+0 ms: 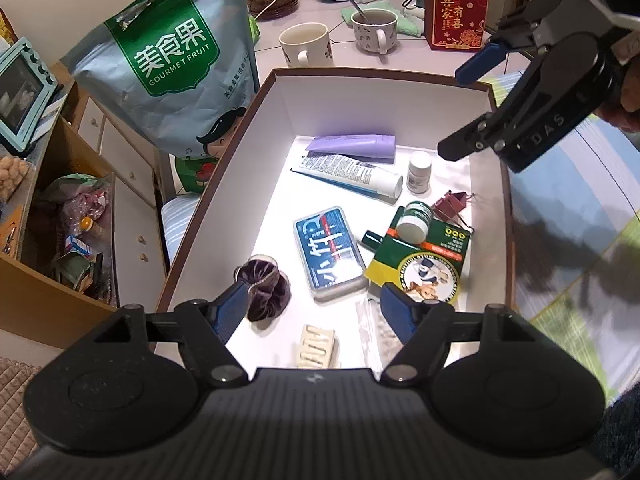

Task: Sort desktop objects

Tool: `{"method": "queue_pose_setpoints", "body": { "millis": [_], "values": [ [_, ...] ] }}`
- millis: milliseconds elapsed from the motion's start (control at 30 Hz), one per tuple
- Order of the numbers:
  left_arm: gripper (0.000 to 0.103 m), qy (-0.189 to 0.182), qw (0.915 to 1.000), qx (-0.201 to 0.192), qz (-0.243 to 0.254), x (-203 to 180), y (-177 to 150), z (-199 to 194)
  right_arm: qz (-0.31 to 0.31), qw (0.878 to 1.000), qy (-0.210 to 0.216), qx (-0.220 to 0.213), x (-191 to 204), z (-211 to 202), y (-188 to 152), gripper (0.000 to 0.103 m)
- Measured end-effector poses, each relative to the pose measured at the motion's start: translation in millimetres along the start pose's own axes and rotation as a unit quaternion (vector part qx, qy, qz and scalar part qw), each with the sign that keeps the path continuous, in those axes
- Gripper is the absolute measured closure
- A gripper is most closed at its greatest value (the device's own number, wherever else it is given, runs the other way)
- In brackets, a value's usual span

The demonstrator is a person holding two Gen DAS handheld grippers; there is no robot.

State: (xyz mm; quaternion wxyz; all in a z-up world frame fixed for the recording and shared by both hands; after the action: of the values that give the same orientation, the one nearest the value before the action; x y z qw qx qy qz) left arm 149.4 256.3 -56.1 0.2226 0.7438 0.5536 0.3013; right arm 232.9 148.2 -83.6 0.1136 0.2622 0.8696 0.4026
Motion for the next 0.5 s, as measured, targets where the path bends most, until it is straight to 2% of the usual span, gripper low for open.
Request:
{"method": "queue_pose_setpoints", "body": {
  "millis": [500],
  "values": [
    [0.032, 0.018, 0.9998, 0.007, -0.007, -20.1, -11.8, -30.5, -0.006, 1.0, 0.004, -0.012, 23.2, -30.2, -12.0, 0.013]
  ]
}}
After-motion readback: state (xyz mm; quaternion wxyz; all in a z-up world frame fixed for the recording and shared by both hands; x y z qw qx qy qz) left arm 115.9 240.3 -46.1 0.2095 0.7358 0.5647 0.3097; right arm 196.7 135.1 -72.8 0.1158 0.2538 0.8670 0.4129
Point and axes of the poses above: each gripper's, at about its wrist camera, not at the fingertips, and z roughly the way its jaws point, x to its left, y to its top, the point moved 9 cm from there along z, roughly the way its jaws point, and after that the axes turned 15 degrees about -x, right-handed, at the moved point
